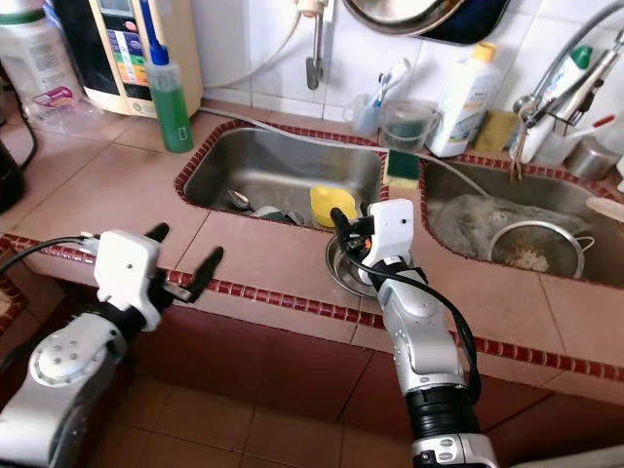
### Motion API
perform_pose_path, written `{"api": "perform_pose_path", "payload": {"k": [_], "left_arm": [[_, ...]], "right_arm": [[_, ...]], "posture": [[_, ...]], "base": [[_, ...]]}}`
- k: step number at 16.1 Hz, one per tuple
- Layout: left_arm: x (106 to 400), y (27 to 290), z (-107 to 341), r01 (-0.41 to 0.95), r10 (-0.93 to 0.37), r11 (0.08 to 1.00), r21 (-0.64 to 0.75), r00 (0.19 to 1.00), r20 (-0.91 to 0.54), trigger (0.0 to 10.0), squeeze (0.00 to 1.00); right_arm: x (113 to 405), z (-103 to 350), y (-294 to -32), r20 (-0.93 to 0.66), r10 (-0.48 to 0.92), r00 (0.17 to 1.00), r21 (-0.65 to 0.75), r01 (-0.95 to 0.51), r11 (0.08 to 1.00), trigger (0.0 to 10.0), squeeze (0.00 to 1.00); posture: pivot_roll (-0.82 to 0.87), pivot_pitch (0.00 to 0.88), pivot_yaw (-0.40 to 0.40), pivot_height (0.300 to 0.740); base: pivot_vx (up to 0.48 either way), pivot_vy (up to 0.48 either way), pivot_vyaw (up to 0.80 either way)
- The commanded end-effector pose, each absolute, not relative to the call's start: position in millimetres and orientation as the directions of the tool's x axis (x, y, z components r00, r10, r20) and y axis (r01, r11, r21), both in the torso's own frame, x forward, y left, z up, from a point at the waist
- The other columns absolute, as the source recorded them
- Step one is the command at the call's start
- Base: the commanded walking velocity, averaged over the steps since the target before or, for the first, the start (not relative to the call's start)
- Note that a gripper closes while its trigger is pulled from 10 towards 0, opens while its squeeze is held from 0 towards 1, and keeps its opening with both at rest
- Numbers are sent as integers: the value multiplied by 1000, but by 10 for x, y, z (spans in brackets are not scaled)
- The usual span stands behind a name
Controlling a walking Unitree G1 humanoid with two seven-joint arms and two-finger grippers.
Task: Kitchen organization
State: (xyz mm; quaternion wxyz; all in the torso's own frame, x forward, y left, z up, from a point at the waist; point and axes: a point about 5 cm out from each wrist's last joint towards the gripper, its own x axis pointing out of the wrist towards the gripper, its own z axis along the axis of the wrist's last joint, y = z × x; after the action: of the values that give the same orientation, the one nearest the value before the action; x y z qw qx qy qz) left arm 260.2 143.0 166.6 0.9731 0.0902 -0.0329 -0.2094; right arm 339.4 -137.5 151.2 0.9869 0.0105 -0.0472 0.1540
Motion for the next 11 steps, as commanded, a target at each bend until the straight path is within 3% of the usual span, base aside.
{"api": "perform_pose_path", "payload": {"k": [1,11], "left_arm": [[2574,1362,1713,432,-451,876,212,891,49,10000,0],[2595,1353,1711,446,-464,871,207,884,49,10000,0]], "right_arm": [[3405,1520,-1435,88,279,956,-1,-280,960,10000,0],[3404,1511,-1392,85,292,953,-14,-292,956,10000,0]], "posture": [[37,67,-50,740],[36,45,-49,740]], "base": [[0,0,0],[0,-456,0]]}}
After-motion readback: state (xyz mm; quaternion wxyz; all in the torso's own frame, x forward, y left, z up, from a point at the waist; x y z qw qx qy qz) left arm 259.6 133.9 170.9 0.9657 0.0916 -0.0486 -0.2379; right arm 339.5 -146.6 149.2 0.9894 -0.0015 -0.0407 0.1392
